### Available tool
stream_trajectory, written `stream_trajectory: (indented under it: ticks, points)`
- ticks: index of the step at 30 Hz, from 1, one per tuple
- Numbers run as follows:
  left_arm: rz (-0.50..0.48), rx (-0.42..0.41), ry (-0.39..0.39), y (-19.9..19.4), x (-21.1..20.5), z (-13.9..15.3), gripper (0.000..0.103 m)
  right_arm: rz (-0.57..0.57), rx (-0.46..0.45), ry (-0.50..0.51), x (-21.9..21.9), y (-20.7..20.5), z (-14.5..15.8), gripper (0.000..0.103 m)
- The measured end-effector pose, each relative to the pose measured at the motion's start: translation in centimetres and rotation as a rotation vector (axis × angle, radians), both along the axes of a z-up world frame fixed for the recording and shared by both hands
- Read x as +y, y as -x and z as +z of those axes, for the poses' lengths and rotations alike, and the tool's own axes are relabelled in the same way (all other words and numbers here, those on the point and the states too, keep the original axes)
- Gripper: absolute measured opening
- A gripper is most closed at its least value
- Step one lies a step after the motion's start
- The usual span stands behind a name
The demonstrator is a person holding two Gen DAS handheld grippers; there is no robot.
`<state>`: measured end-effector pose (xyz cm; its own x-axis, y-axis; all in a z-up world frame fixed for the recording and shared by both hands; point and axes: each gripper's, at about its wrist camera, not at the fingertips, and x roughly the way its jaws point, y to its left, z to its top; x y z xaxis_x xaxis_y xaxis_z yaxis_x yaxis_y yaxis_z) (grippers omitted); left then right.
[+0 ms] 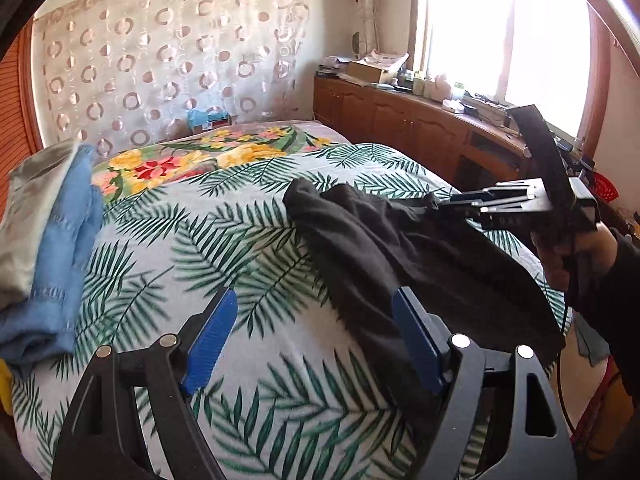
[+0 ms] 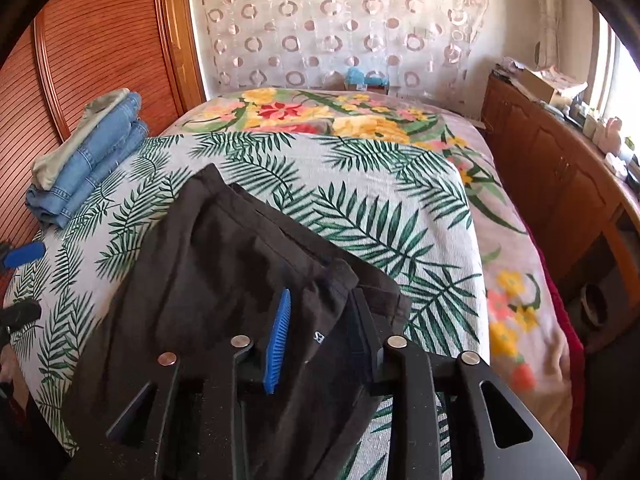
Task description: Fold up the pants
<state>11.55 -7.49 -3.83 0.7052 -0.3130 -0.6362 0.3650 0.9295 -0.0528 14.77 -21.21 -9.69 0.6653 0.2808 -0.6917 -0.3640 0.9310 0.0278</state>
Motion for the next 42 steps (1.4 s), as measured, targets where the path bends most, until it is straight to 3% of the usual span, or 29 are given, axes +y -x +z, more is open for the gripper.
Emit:
stream_trajectory:
  ticks: [10, 17, 18, 20, 21, 26, 36, 42]
  points:
    - [-0.063, 0.057, -0.018, -7.8, -2.4, 0.3, 0.08, 0.023, 0.054, -0.076, -0.9, -2.5, -0.4, 0.035]
    - [-0.098, 0.095, -0.032, -12.5, -3.4, -0.3, 0.061, -0.005, 0.075, -0.075, -2.1, -3.5, -1.0, 0.035]
    - [-0.103, 0.101, -0.035, -13.0, -3.5, -0.4, 0.057, 0.001, 0.074, -0.082, -2.2, -3.4, -0.9, 0.034]
    - [-0.113, 0.115, -0.041, -14.0, -3.9, -0.8, 0.056, 0.021, 0.073, -0.094, -2.5, -3.2, -0.8, 0.011]
    - [-0.115, 0.123, -0.045, -14.4, -4.1, -1.1, 0.056, 0.029, 0.065, -0.094, -2.6, -3.0, -0.7, 0.007]
    - [-0.121, 0.161, -0.06, -16.1, -4.3, -2.5, 0.055, -0.022, -0.053, -0.064, -4.0, -1.3, 0.1, 0.002]
    - [-0.167, 0.17, -0.037, -16.5, -4.7, -2.9, 0.01, -0.045, 0.0, -0.062, -5.0, -2.0, -1.7, 0.002]
    - [-0.14, 0.065, 0.021, -15.9, -4.3, -0.1, 0.009, -0.068, -0.046, -0.066, -5.5, -1.7, -0.8, 0.002]
